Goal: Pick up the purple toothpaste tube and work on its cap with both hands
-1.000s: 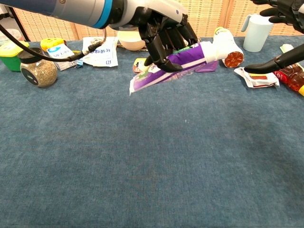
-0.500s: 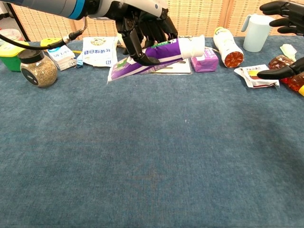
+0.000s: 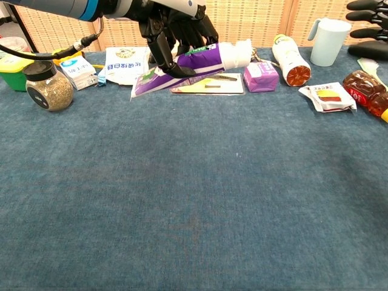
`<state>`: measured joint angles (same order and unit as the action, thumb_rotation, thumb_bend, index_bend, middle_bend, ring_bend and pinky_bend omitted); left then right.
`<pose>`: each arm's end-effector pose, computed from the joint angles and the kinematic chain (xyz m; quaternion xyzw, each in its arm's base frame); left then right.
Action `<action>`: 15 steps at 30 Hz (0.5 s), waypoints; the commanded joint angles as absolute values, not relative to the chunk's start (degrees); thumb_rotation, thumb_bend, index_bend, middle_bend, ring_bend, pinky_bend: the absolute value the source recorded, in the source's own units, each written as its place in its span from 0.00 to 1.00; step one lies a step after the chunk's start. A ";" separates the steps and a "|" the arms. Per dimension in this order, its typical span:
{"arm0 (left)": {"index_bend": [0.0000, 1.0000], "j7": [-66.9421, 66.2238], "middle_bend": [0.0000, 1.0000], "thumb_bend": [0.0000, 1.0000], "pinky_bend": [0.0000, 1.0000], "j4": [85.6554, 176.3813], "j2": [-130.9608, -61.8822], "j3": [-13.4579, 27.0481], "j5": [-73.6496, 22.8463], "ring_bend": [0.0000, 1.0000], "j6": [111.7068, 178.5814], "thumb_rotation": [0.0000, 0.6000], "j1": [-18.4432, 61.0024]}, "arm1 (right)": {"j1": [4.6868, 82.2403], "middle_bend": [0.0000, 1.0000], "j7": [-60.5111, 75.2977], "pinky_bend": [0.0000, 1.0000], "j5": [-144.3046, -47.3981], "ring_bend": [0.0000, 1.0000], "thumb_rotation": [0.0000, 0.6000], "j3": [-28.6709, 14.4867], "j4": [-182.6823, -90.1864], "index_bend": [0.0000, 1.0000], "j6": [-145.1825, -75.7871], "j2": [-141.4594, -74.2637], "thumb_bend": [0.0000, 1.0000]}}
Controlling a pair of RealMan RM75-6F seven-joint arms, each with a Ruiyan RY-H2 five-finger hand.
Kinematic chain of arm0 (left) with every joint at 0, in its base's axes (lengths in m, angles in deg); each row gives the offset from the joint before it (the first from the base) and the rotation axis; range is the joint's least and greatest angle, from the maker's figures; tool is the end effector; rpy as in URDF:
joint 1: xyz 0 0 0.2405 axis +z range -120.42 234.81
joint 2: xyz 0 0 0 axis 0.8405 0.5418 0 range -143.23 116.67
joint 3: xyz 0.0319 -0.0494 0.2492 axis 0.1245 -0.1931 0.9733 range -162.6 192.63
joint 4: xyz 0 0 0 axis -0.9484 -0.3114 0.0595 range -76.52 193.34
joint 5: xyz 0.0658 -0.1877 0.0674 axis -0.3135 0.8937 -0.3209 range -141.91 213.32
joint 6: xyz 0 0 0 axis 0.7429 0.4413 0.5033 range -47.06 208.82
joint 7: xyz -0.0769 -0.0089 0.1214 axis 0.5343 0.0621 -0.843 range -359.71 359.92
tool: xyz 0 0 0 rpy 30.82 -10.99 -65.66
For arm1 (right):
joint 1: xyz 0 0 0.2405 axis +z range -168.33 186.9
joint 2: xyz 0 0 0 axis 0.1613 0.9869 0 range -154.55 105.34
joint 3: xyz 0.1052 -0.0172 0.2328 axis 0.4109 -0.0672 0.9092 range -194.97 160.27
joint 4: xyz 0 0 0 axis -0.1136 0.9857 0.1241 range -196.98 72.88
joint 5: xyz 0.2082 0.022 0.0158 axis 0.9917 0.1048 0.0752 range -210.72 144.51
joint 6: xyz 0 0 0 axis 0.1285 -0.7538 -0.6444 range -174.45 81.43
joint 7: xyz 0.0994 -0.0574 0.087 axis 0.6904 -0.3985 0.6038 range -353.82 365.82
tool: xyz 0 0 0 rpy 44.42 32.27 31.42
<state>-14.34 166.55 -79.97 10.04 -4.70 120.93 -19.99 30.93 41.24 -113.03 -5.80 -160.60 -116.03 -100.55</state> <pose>0.0123 0.3429 0.0351 -0.8434 -0.3601 -0.3165 0.2424 -0.2014 -0.2762 0.0767 0.4415 -0.6150 0.6025 0.2527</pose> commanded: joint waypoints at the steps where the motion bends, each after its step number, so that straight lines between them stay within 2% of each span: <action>1: 0.61 -14.67 0.62 1.00 0.64 166.52 -80.35 9.89 -4.71 0.58 121.31 1.00 -19.95 | 30.53 0.00 50.77 0.00 -113.22 0.00 0.36 -4.90 -160.55 0.00 -115.43 -100.04 0.00; 4: 0.61 -15.32 0.62 1.00 0.64 166.47 -80.78 9.94 -4.64 0.58 121.75 1.00 -20.01 | 30.26 0.00 55.04 0.00 -112.65 0.00 0.20 -4.32 -160.93 0.00 -115.41 -100.02 0.00; 6: 0.61 -15.80 0.63 1.00 0.65 166.43 -81.13 9.99 -4.46 0.58 122.13 1.00 -20.05 | 30.07 0.00 57.57 0.00 -111.86 0.00 0.15 -3.84 -161.24 0.00 -115.25 -99.93 0.00; 15: 0.63 -18.15 0.64 1.00 0.66 166.30 -83.18 9.71 -3.14 0.60 123.66 1.00 -20.88 | 29.77 0.00 69.87 0.00 -113.26 0.00 0.13 -3.37 -161.73 0.00 -114.66 -100.18 0.00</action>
<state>-17.98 166.27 -83.02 9.77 -3.29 123.50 -20.75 29.88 67.95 -112.78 -3.61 -161.77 -114.84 -99.96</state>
